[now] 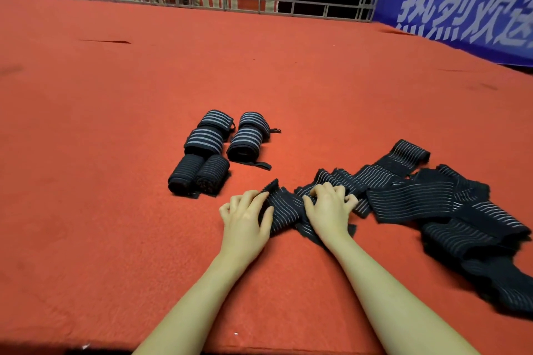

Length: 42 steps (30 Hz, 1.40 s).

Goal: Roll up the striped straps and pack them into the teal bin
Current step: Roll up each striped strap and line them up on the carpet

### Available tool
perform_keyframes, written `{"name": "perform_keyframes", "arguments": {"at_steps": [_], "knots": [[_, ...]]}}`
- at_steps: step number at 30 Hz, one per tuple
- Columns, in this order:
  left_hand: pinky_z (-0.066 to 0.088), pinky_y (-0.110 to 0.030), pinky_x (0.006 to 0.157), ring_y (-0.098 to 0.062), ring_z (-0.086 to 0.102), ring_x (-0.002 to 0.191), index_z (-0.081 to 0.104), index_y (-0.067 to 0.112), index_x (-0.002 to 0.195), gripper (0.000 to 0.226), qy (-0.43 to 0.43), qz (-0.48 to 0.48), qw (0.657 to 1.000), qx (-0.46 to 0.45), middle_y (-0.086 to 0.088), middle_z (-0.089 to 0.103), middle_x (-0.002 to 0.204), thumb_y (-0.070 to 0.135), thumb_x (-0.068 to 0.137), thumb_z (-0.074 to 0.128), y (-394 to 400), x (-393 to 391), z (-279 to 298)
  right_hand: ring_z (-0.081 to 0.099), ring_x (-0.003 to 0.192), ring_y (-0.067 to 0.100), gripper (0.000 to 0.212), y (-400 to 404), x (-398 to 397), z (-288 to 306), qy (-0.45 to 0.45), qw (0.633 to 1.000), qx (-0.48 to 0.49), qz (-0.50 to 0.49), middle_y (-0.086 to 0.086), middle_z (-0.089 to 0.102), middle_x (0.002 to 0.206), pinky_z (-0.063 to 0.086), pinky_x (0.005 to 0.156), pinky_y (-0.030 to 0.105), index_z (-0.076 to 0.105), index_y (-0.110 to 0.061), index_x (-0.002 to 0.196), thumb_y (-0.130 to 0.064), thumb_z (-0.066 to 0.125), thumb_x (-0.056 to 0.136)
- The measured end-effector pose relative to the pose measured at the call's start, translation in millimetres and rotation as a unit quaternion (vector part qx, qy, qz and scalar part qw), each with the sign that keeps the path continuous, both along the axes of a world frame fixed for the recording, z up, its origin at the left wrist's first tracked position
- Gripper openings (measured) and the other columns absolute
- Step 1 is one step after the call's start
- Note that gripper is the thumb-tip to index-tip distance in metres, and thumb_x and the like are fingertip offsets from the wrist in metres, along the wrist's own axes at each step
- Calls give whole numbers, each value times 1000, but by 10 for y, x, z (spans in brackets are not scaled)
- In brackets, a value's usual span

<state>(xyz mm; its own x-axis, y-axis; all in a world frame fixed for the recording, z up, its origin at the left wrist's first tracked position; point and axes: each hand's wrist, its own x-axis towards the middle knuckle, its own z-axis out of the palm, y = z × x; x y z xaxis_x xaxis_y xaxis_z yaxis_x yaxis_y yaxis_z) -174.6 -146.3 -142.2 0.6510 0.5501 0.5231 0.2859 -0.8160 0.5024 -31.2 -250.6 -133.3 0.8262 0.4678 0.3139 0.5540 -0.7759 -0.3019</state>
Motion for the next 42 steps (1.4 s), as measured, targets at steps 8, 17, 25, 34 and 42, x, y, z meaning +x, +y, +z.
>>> {"name": "perform_keyframes", "arguments": {"at_steps": [8,17,25,34,42], "knots": [[22,-29,80,-12,46,98,69,18,108,36,-54,6,998,42,5,64,105,37,88,45,101,53,274,47,94,15,5,8,-7,244,-69,973,215,38,-10,57,90,13,83,29,58,-22,93,-19,55,94],[20,-28,78,-19,57,93,71,20,103,38,-107,41,993,20,5,65,101,38,90,40,213,109,510,51,76,6,8,-102,-217,712,-197,903,289,250,-11,65,85,19,77,28,50,-30,95,-22,50,92],[17,-27,79,-17,55,98,73,20,99,57,-118,25,992,-48,9,65,103,50,90,25,379,-138,537,55,79,7,8,20,-620,505,-130,883,191,407,-13,66,89,25,78,34,58,-25,95,-27,51,94],[17,-25,77,-13,56,93,72,24,100,45,-87,-6,996,-7,12,63,98,49,87,38,268,-188,449,50,89,2,27,-48,-443,381,-51,943,196,264,-21,60,91,21,82,32,64,-26,91,-38,40,94],[25,-36,81,-27,57,95,70,14,106,40,17,109,993,33,-2,63,100,47,87,57,148,143,451,36,120,20,26,-110,115,205,-11,998,28,54,-7,53,124,15,96,37,65,-24,112,-36,46,98]]}}
